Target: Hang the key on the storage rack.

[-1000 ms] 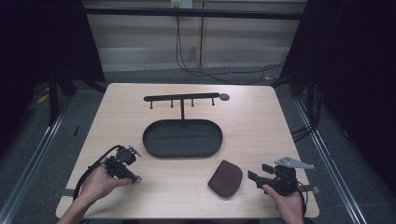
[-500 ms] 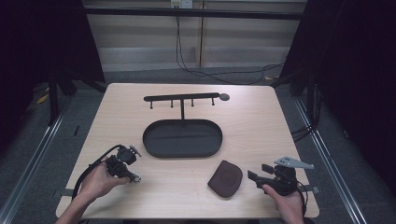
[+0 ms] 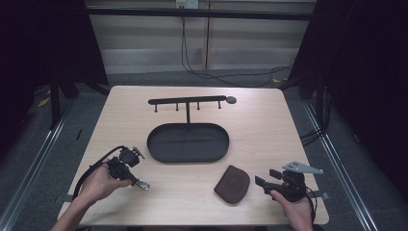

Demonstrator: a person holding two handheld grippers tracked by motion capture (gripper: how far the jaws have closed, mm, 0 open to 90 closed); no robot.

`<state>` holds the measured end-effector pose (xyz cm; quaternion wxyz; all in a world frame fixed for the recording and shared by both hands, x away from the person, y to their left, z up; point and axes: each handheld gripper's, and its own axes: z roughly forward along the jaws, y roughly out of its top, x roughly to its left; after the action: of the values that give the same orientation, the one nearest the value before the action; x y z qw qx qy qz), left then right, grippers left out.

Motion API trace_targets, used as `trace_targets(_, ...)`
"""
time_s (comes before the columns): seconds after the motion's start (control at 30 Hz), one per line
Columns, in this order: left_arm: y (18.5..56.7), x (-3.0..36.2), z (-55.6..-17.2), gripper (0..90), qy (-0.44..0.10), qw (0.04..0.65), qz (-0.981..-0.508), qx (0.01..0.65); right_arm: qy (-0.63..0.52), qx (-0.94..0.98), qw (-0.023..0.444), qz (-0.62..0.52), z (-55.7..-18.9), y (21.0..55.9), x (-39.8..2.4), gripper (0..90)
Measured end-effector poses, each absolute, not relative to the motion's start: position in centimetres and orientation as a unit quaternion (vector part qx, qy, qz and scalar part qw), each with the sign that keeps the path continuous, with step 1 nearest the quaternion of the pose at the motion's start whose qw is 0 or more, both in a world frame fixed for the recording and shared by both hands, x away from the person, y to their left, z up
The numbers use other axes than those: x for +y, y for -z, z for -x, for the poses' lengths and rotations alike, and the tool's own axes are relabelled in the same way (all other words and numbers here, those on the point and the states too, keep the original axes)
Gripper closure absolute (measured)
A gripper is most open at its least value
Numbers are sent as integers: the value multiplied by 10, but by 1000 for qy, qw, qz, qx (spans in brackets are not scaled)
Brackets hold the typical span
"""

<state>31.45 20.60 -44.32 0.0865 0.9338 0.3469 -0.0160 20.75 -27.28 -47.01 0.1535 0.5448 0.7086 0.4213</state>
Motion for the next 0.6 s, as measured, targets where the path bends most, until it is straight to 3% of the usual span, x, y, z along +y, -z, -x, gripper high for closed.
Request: trace_targets(0.6,415,208,-315,893,18,100,-936,336,-421,713,152,-540,-208,470,-272,286)
